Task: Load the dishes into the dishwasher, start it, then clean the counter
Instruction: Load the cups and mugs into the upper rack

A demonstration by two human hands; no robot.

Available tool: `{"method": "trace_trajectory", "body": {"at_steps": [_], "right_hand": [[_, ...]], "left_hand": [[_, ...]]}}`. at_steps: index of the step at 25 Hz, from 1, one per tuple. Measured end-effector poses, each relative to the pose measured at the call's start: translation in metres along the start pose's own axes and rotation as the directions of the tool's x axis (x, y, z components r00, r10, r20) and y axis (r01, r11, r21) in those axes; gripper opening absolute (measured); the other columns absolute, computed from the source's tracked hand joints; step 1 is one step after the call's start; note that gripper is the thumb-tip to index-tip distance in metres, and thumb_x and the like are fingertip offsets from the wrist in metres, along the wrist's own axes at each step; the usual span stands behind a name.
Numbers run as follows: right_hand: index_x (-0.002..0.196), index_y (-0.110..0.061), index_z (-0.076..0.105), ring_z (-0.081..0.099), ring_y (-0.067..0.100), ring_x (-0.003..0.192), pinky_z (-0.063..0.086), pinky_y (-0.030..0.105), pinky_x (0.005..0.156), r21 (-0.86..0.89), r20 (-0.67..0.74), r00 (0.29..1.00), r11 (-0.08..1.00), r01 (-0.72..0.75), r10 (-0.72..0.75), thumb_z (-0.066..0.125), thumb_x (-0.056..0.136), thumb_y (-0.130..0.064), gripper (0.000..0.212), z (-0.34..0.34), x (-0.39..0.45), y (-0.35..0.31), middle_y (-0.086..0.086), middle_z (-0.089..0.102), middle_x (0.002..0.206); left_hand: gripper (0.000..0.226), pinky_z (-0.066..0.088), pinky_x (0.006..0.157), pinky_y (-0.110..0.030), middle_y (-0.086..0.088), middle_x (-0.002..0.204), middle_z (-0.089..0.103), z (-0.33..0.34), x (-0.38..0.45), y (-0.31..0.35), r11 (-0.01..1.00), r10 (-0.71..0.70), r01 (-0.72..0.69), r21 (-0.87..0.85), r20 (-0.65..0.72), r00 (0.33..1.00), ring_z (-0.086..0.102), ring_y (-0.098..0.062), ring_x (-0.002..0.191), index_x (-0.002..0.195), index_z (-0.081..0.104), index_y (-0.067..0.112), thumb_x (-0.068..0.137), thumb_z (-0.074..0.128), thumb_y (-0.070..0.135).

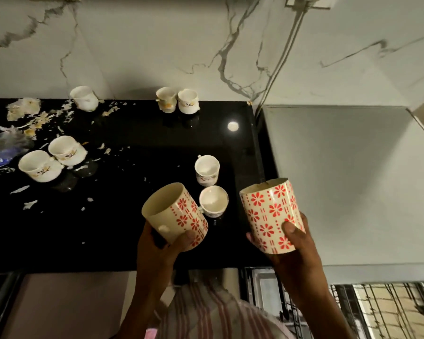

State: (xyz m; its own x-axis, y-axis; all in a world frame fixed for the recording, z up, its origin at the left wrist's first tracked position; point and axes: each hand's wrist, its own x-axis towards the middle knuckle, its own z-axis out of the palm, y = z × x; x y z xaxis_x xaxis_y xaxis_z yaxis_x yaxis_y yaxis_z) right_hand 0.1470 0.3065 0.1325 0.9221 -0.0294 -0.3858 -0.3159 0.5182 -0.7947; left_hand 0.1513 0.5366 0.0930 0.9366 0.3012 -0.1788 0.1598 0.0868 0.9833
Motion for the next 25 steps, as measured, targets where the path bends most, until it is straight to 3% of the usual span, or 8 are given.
{"method": "trace_trajectory", "body": {"at_steps": [4,8,12,15,19,25], "right_hand": [[0.129,-0.023,0.050,0.067,0.031,0.103,0.058,0.040,0.073,0.059,-0.056,0.998,0.998,-0.007,0.010,0.079,0.055,-0.033,0.080,-0.031,-0.023,-0.002,0.013,0.065,0.118],[0.122,-0.025,0.054,0.068,0.025,0.091,0.058,0.032,0.064,0.076,-0.103,0.995,0.997,-0.001,0.009,0.080,0.051,-0.034,0.077,-0.048,-0.045,0.001,0.008,0.069,0.107],[0.113,-0.027,0.060,0.068,0.024,0.089,0.057,0.032,0.064,0.157,-0.124,0.992,0.987,0.017,0.003,0.072,0.053,-0.027,0.062,-0.054,-0.070,0.013,0.008,0.068,0.107],[0.112,-0.026,0.063,0.067,0.027,0.093,0.054,0.035,0.067,0.220,-0.178,0.984,0.975,0.033,0.007,0.076,0.051,-0.018,0.063,-0.053,-0.093,0.029,0.010,0.067,0.111],[0.114,-0.022,0.061,0.067,0.034,0.093,0.057,0.036,0.063,0.298,-0.249,0.968,0.953,0.054,0.023,0.085,0.037,-0.008,0.082,-0.052,-0.129,0.052,0.014,0.067,0.110],[0.116,-0.025,0.058,0.064,0.034,0.089,0.050,0.036,0.062,0.275,-0.455,0.889,0.957,0.089,0.048,0.068,0.048,-0.004,0.072,-0.074,-0.179,0.076,0.010,0.069,0.107]], "left_hand": [[0.114,0.055,0.065,-0.017,0.000,0.108,0.068,0.017,-0.028,-0.001,0.999,-0.035,0.036,-0.015,0.060,0.998,0.068,-0.007,0.096,0.123,0.054,0.008,0.033,0.082,0.073],[0.108,0.055,0.064,-0.019,-0.003,0.109,0.069,0.022,-0.049,-0.001,0.998,-0.066,0.066,0.004,0.112,0.992,0.067,-0.011,0.100,0.122,0.055,0.012,0.037,0.080,0.075],[0.098,0.054,0.066,-0.017,0.014,0.103,0.071,0.019,-0.063,-0.003,0.992,-0.124,0.127,-0.001,0.231,0.965,0.067,-0.005,0.096,0.115,0.055,0.023,0.035,0.080,0.075],[0.089,0.054,0.066,-0.015,0.019,0.100,0.071,0.014,-0.068,-0.013,0.987,-0.164,0.154,0.056,0.343,0.925,0.067,-0.003,0.094,0.111,0.056,0.025,0.036,0.082,0.064],[0.067,0.054,0.066,-0.016,0.016,0.097,0.073,0.015,-0.074,-0.026,0.972,-0.235,0.215,0.097,0.487,0.841,0.067,-0.003,0.093,0.108,0.059,0.025,0.045,0.073,0.044],[0.069,0.054,0.068,-0.017,0.008,0.099,0.074,0.033,-0.095,-0.031,0.946,-0.310,0.301,0.122,0.618,0.723,0.068,-0.006,0.093,0.113,0.060,0.016,0.048,0.074,0.033]]}}
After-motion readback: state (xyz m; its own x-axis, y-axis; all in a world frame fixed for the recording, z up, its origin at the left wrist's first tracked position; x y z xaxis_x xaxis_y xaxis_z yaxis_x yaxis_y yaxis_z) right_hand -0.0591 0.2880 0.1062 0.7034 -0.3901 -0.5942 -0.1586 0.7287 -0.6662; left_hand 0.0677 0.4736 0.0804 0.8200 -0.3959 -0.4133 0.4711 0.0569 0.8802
